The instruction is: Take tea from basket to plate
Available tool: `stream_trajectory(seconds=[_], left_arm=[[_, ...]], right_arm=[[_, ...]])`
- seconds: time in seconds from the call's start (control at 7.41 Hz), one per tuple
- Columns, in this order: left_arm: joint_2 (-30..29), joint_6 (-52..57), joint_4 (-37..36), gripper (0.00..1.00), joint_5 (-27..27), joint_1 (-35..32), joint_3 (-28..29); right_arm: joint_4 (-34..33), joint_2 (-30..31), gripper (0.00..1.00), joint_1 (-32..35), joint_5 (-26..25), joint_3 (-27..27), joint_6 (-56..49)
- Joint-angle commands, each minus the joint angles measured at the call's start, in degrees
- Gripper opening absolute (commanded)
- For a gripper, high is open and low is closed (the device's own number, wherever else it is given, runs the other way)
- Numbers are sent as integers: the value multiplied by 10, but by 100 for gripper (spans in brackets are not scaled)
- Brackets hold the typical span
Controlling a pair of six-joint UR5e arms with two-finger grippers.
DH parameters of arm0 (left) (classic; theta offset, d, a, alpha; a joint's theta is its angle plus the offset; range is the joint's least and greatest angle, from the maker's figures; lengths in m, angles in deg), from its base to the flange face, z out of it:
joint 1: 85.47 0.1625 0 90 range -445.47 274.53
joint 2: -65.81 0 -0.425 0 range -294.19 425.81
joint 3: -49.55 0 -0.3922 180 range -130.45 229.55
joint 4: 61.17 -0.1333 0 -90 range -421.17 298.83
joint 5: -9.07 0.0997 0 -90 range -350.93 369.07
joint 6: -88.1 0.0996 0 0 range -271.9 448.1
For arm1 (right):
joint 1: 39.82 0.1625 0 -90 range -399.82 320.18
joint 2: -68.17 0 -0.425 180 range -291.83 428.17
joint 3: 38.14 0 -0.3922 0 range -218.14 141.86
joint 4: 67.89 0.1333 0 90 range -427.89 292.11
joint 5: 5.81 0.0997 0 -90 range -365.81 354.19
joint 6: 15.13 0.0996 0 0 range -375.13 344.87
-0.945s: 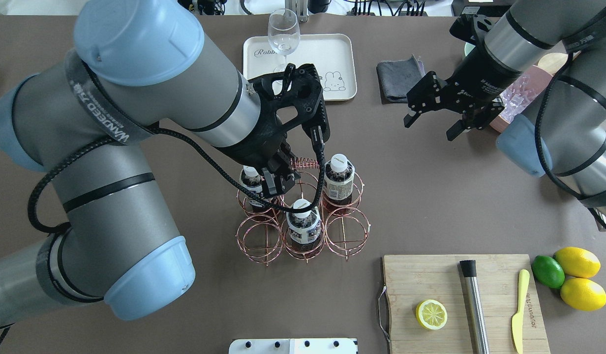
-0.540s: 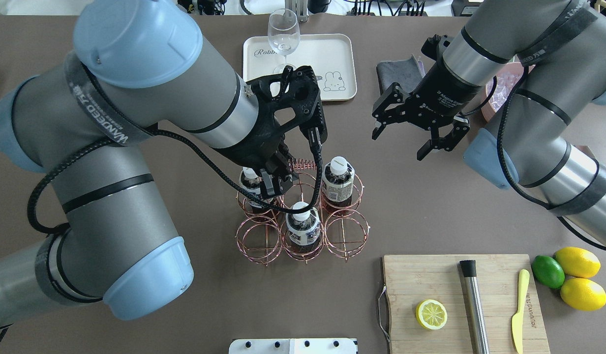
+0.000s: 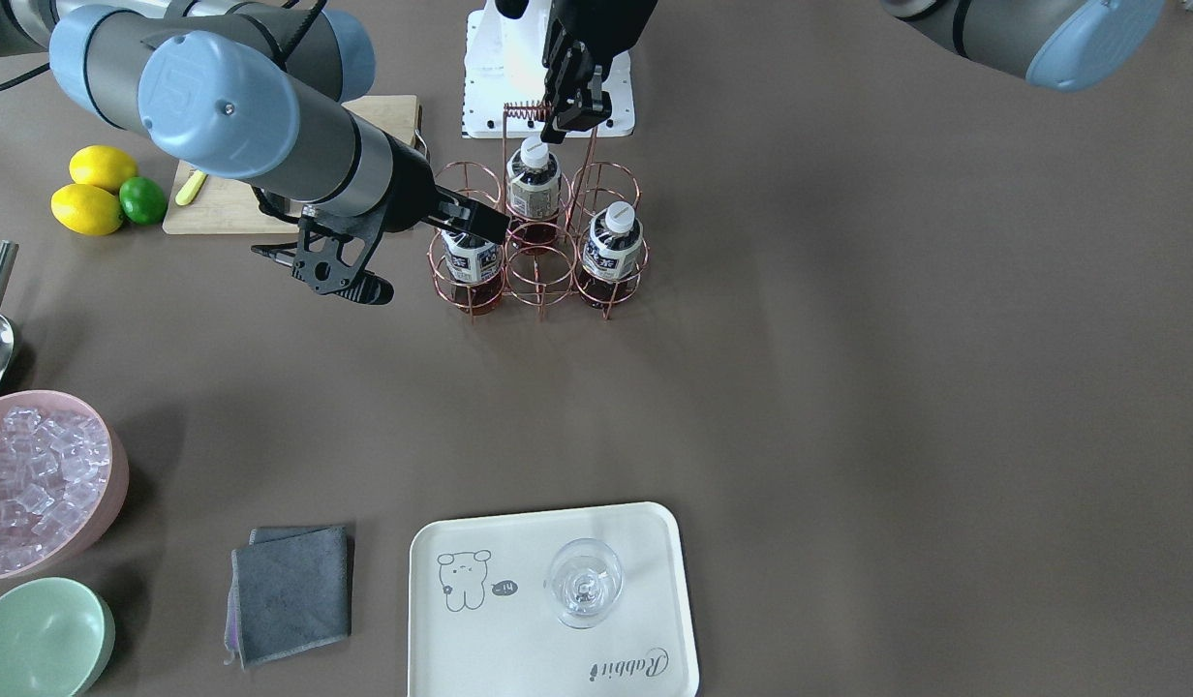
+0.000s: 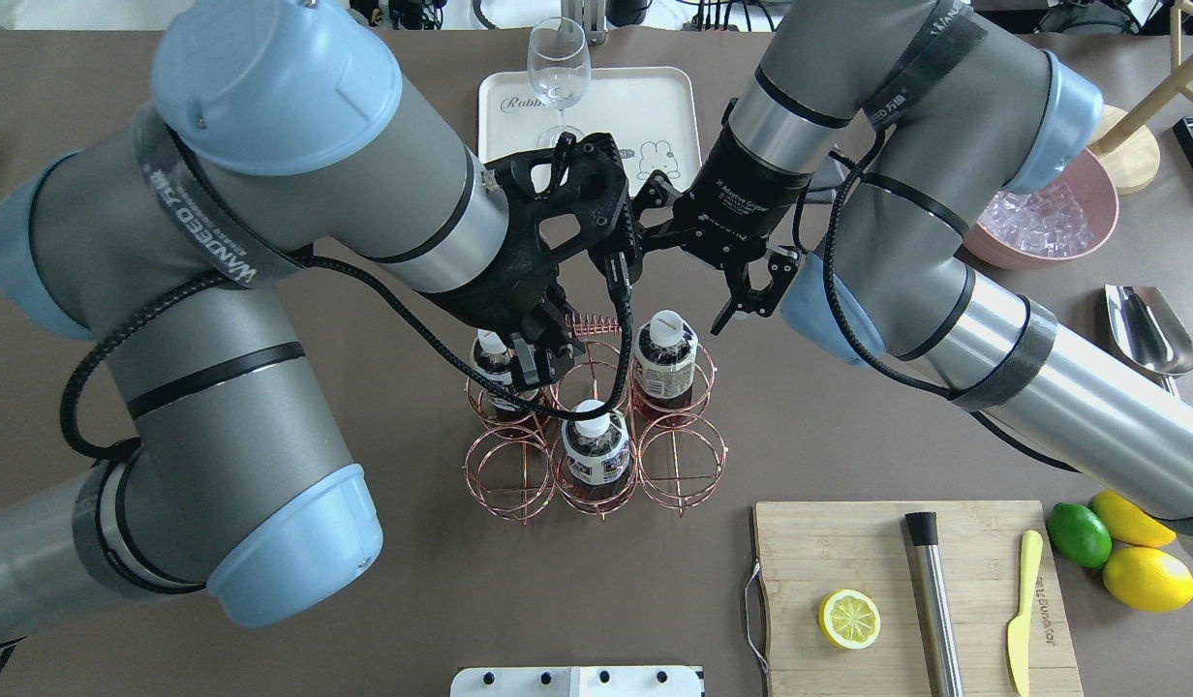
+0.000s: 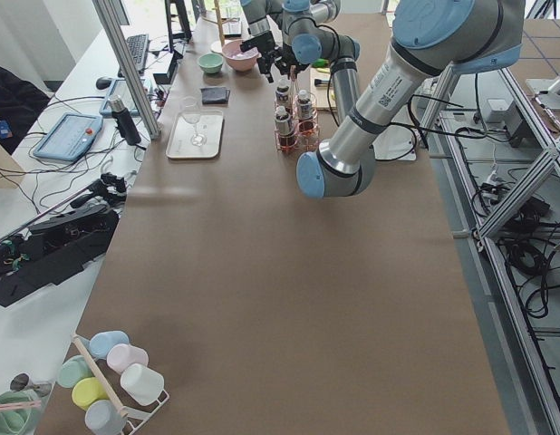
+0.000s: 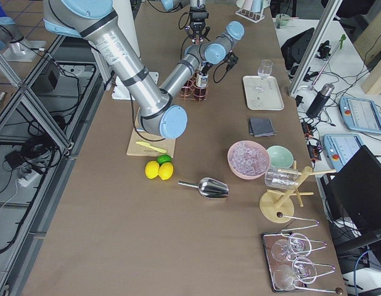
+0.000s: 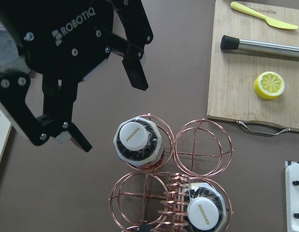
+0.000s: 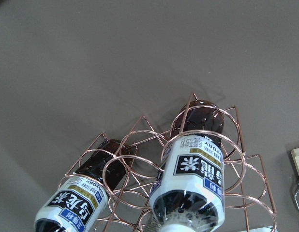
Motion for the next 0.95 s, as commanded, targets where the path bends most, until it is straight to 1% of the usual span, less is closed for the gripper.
stream_trajectory(seconds=[0.0, 0.14, 0.27, 0.41, 0.54, 0.68, 0.81], left_arm=[[3, 0, 0, 0, 0, 0, 2], [3, 0, 0, 0, 0, 0, 3], [3, -1, 0, 0, 0, 0, 2], [2, -1, 0, 0, 0, 0, 2], [2, -2, 0, 0, 0, 0, 1], [2, -2, 0, 0, 0, 0, 0], [2, -2, 0, 0, 0, 0, 0]], right_arm=[[0, 4, 95, -9, -3, 0, 1], [0, 4, 80, -18, -6, 0, 1], [1, 4, 61, -24, -6, 0, 1], [0, 4, 44, -25, -6, 0, 1], [0, 4, 10, -27, -6, 0, -1], [0, 5, 0, -27, -6, 0, 1], [0, 8, 0, -24, -1, 3, -1]])
